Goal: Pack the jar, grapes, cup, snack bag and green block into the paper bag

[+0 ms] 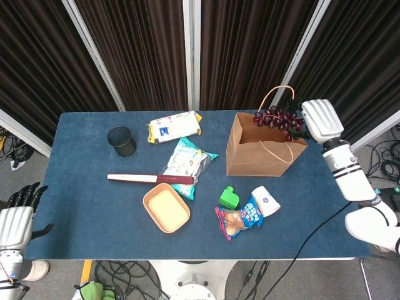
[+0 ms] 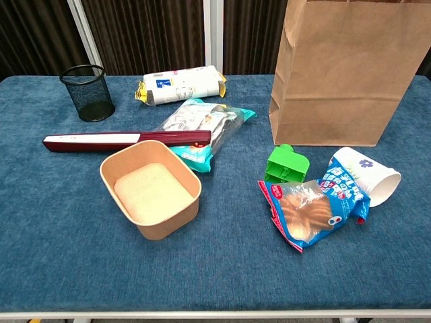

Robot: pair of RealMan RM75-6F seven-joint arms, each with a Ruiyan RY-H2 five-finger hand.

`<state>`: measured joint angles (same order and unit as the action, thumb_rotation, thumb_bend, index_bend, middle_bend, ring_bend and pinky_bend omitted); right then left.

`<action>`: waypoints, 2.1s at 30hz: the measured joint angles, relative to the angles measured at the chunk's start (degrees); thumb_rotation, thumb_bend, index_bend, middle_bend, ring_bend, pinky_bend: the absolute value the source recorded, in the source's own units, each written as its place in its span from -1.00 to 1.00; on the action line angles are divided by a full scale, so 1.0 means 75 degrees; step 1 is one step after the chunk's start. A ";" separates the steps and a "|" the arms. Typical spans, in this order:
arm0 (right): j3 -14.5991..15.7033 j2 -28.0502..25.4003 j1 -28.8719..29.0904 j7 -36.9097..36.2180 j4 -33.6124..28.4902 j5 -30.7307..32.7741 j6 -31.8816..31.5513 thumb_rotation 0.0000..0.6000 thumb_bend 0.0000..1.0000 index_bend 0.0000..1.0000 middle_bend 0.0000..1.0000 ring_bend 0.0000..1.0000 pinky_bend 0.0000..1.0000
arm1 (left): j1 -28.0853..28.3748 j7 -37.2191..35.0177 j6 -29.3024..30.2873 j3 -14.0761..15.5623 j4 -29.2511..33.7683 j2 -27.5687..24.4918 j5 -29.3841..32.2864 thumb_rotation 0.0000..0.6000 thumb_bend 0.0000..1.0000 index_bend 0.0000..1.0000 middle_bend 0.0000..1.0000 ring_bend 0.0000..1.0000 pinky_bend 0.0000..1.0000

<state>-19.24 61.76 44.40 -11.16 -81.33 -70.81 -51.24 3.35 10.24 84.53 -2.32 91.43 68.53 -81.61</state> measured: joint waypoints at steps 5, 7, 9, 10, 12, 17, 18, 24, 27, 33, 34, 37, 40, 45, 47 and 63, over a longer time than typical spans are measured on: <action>0.0181 0.0224 0.0222 0.0649 0.0138 0.0143 0.0350 1.00 -0.16 -0.29 -0.25 -0.54 -0.15 | -0.0020 -0.0019 0.0019 0.0006 -0.0023 0.0015 0.0007 1.00 -0.87 -0.58 -0.61 -0.73 -0.63; 0.0289 0.0224 0.0252 0.0812 0.0100 0.0200 0.0510 1.00 -0.34 -0.60 -0.48 -0.77 -0.38 | -0.0023 -0.0018 0.0013 0.0011 -0.0037 0.0022 0.0013 1.00 -0.87 -0.58 -0.61 -0.73 -0.63; 0.0355 0.0156 0.0267 0.0950 0.0002 0.0313 0.0660 1.00 -0.58 -0.91 -0.74 -0.97 -0.65 | -0.0012 -0.0014 -0.0004 0.0007 -0.0045 0.0025 0.0018 1.00 -0.87 -0.58 -0.61 -0.73 -0.63; 0.0372 0.0117 0.0270 0.0996 -0.0053 0.0369 0.0703 1.00 -0.67 -0.97 -0.82 -1.00 -0.73 | -0.0005 -0.0012 -0.0009 0.0005 -0.0045 0.0026 0.0012 1.00 -0.87 -0.58 -0.61 -0.73 -0.63; 0.0384 0.0030 0.0265 0.1065 -0.0161 0.0480 0.0735 1.00 -0.81 -1.00 -0.93 -1.00 -0.83 | 0.0016 -0.0001 -0.0015 -0.0004 -0.0044 0.0029 -0.0008 1.00 -0.87 -0.58 -0.61 -0.73 -0.63; 0.0303 -0.0047 0.0136 0.0923 -0.0293 0.0448 0.0387 1.00 -0.91 -1.00 -0.95 -1.00 -0.84 | 0.0038 0.0026 -0.0005 -0.0020 -0.0029 0.0029 -0.0035 1.00 -0.87 -0.58 -0.60 -0.73 -0.64; 0.0274 -0.0092 0.0062 0.0791 -0.0365 0.0390 0.0236 1.00 -0.92 -1.00 -0.94 -1.00 -0.84 | 0.0039 0.0028 0.0001 -0.0023 -0.0023 0.0026 -0.0039 1.00 -0.87 -0.58 -0.60 -0.73 -0.63; 0.0271 -0.0446 -0.0681 -0.0325 -0.0879 -0.0414 -0.1050 1.00 -0.91 -0.92 -0.61 -0.96 -0.63 | 0.0050 0.0031 -0.0006 -0.0028 -0.0017 0.0021 -0.0035 1.00 -0.87 -0.58 -0.61 -0.73 -0.63; 0.0455 -0.0686 -0.1315 -0.1045 -0.1089 -0.1112 -0.1938 1.00 -0.92 -0.76 -0.48 -0.82 -0.45 | 0.0071 0.0026 -0.0014 -0.0036 -0.0022 0.0019 -0.0055 1.00 -0.87 -0.58 -0.60 -0.73 -0.63; 0.1290 -0.1014 -0.2630 -0.2306 -0.1167 -0.2256 -0.3339 1.00 -0.91 -0.54 -0.33 -0.70 -0.33 | 0.0121 0.0055 -0.0018 -0.0054 0.0013 0.0010 -0.0115 1.00 -0.87 -0.58 -0.61 -0.73 -0.63; 0.1435 -0.1032 -0.2757 -0.2519 -0.1132 -0.2374 -0.3416 1.00 -0.91 -0.53 -0.33 -0.70 -0.33 | 0.0127 0.0063 -0.0018 -0.0053 0.0026 0.0005 -0.0129 1.00 -0.87 -0.58 -0.61 -0.73 -0.63; 0.1981 -0.1054 -0.3194 -0.3147 -0.0884 -0.2820 -0.3621 1.00 -0.88 -0.50 -0.32 -0.67 -0.32 | 0.0147 0.0097 -0.0007 -0.0053 0.0076 -0.0016 -0.0176 1.00 -0.87 -0.58 -0.61 -0.73 -0.63; 0.2412 -0.0968 -0.3573 -0.3446 -0.0495 -0.3182 -0.3866 1.00 -0.83 -0.45 -0.28 -0.64 -0.30 | 0.0144 0.0144 0.0035 -0.0044 0.0132 -0.0035 -0.0216 1.00 -0.87 -0.58 -0.61 -0.73 -0.64; 0.2721 -0.0617 -0.3700 -0.3175 -0.0153 -0.3403 -0.3732 1.00 -0.82 -0.43 -0.29 -0.64 -0.30 | 0.0139 0.0186 0.0044 -0.0025 0.0193 -0.0039 -0.0229 1.00 -0.87 -0.58 -0.61 -0.73 -0.63; 0.2747 -0.0437 -0.3667 -0.2818 -0.0091 -0.3410 -0.3571 1.00 -0.82 -0.43 -0.33 -0.64 -0.30 | 0.0133 0.0190 0.0045 -0.0011 0.0207 -0.0037 -0.0232 1.00 -0.87 -0.58 -0.61 -0.73 -0.63; 0.2532 0.2425 -0.2869 -0.0063 0.1218 -0.2952 -0.1966 1.00 -0.82 -0.42 -0.51 -0.76 -0.38 | -0.0003 -0.0089 0.0106 0.0051 0.0022 0.0016 -0.0154 1.00 -0.87 -0.58 -0.61 -0.73 -0.63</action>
<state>-0.25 79.95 22.88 -11.63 -72.19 -92.94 -65.99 3.33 9.57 85.33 -1.94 91.60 68.64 -82.77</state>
